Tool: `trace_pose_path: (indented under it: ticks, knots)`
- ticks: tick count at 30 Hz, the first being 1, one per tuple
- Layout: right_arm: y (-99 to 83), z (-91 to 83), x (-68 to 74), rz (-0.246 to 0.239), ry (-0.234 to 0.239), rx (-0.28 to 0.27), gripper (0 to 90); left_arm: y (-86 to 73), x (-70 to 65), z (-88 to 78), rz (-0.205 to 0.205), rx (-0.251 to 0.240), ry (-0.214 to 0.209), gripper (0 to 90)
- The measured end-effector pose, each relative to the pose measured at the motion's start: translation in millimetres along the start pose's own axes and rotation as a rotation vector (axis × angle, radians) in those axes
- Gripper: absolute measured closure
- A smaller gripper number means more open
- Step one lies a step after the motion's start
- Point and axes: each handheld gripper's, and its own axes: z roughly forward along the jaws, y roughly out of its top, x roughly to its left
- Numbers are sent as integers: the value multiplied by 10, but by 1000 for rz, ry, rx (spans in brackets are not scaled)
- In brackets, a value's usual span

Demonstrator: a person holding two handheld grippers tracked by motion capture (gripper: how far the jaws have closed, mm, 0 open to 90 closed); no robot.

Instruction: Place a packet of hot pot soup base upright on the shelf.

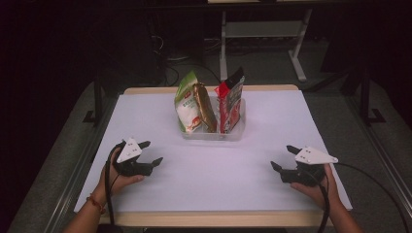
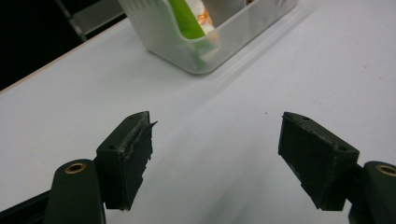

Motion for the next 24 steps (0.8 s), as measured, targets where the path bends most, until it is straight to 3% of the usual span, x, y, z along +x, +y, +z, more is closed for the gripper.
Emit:
trace_pose_path:
  ticks: [7,24]
  knots:
    - [11,33,-23,5,2,-5,213,-197,9,-118,-19,20,21,254]
    - [2,172,-67,8,7,13,209,-634,159,-576,-175,-11,124,248]
